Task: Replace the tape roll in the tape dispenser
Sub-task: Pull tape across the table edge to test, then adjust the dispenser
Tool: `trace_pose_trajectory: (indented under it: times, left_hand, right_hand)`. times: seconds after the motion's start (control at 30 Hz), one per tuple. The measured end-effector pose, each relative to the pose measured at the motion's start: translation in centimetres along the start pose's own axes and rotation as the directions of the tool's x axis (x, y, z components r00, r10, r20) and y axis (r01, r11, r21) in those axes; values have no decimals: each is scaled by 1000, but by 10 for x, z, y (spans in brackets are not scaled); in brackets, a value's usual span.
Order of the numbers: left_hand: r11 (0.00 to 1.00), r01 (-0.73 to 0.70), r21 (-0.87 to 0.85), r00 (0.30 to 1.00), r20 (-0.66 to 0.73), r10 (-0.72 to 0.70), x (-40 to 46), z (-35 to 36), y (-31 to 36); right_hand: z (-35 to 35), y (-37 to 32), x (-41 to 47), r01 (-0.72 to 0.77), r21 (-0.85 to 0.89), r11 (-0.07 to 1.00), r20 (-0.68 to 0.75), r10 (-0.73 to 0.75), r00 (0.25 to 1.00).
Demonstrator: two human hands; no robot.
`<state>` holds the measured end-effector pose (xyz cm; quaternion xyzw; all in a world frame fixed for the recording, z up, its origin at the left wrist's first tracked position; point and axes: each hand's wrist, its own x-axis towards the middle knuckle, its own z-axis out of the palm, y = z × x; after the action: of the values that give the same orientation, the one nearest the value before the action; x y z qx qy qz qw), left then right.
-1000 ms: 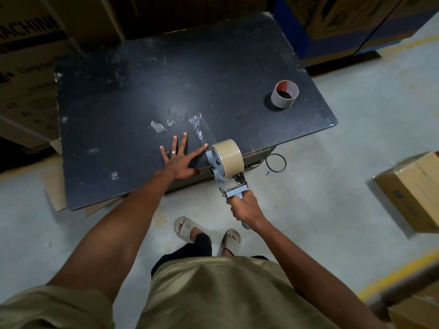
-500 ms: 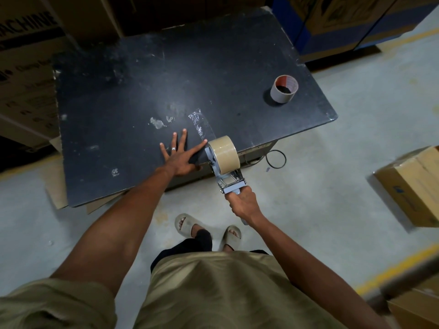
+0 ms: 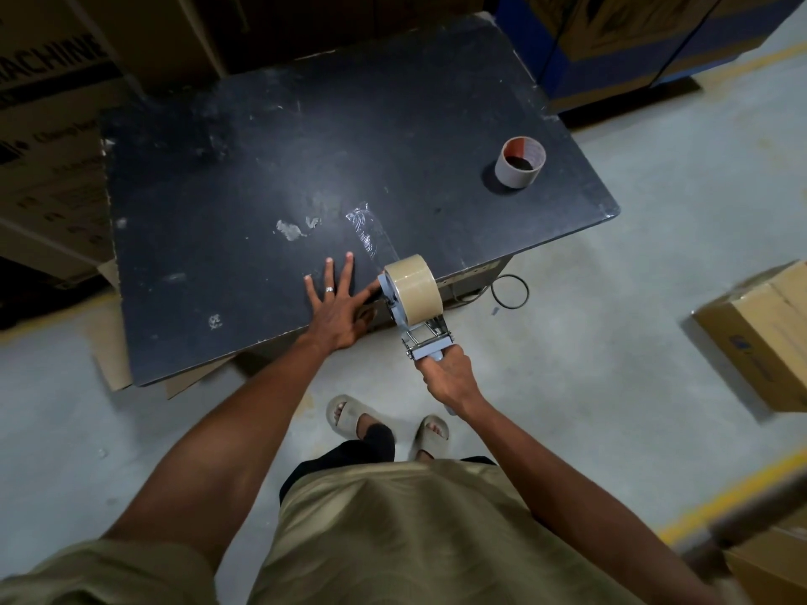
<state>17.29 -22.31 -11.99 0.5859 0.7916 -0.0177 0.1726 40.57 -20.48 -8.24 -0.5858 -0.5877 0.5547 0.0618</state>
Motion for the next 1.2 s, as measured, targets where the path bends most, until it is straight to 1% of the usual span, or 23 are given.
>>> trace_pose_trajectory:
  times: [0.1,0.27,0.5,0.57,0.63,0.73,0.8,0.9,0.97,1.1,1.2]
  left_hand:
    - [1000,6,-5,1000,20,-6,-1,-2,2]
    - [1000,5,-6,999,36,-5,-1,-5,2]
    - [1000,-7,7,999,42,7,-2,-7,2]
    - [1000,15,7,998,54,-15,0,-7,3]
    - [999,41,2,996,78,-41,1,-9,7]
    - [999,45,18,996,80,-46,3,-8,8]
    - [999,50,19,995,85,-52,1,-8,8]
    - [999,48,17,995,82,-49,3,-10,8]
    - [999,40,0,995,91,-40,2,-11,8]
    - [999,34,-40,996,81,-30,1,-11,6]
    - [993,40,-107,999,35,-36,-1,-13,4]
  right_hand:
    - [0,4,-1,-5,10,1000,4,5,1000]
    - [-1,1,-2,9,-22,1000,13,-8,1000]
    - [2,-1,0,-20,-77,997,-18,19,1000]
    - [0,7,0,-76,-87,993,-15,75,997]
    - [-4,31,1,-129,-76,989,-11,129,992]
    - [-16,57,6,-260,31,965,-67,261,963]
    - [-20,47,4,-277,86,957,-53,282,958]
    - [-26,23,-10,-250,129,960,11,251,968]
    - [-29,22,-17,-216,122,969,61,209,976]
    - [-41,16,-28,-100,43,994,21,99,995]
    - [-52,4,-33,-25,94,995,-18,27,999]
